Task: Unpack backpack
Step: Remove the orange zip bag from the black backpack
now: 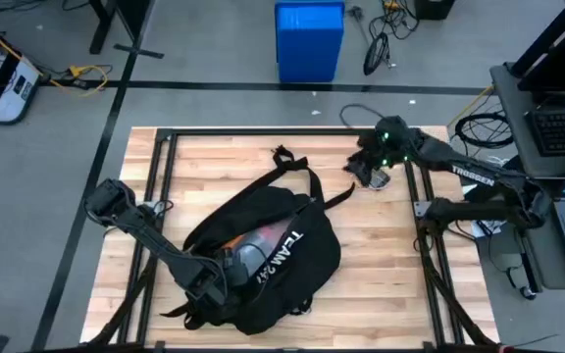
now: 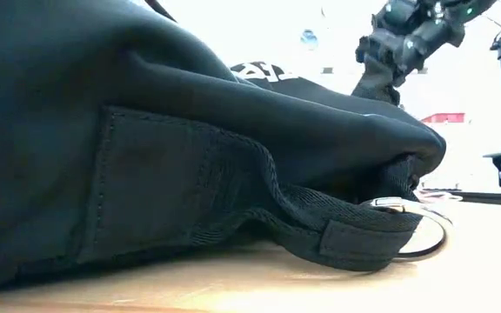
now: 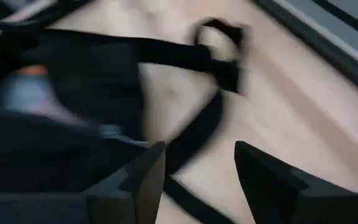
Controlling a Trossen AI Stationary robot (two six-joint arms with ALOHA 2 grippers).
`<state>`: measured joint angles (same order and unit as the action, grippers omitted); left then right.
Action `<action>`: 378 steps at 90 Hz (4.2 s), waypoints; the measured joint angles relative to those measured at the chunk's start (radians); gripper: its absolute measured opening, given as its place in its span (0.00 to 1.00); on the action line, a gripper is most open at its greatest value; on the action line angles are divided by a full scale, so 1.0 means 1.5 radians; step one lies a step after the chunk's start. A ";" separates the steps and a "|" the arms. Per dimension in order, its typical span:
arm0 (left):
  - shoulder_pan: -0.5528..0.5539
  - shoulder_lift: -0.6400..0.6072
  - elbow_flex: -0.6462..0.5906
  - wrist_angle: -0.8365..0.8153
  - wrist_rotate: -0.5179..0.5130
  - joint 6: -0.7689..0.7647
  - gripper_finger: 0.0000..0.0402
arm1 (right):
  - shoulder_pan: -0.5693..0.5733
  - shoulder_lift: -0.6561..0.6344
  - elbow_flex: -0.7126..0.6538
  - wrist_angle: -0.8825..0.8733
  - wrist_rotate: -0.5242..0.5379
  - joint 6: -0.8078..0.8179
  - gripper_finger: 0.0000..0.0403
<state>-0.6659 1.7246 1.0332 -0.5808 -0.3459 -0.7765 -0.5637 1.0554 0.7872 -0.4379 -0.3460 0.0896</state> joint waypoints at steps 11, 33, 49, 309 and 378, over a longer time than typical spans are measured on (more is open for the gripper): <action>0.000 0.000 0.000 0.015 -0.021 -0.007 0.04 | 0.132 0.007 0.000 0.064 0.002 0.019 0.44; 0.000 0.000 0.000 0.014 -0.069 -0.001 0.23 | 0.368 0.071 0.000 0.282 0.005 0.020 0.44; 0.001 0.000 0.000 0.016 -0.129 0.033 0.39 | 0.468 0.156 0.001 0.465 0.088 0.018 0.44; 0.129 -0.047 0.000 0.007 -0.015 0.082 0.00 | 0.581 0.497 0.354 -0.018 0.336 -0.083 0.06; 0.286 -0.051 0.031 -0.165 0.193 0.090 0.38 | 0.582 0.500 0.354 -0.039 0.335 -0.108 0.06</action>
<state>-0.2372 1.6482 1.0801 -0.8278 -0.0565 -0.6411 0.3096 1.8061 1.3186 -0.4969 0.1561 -0.0722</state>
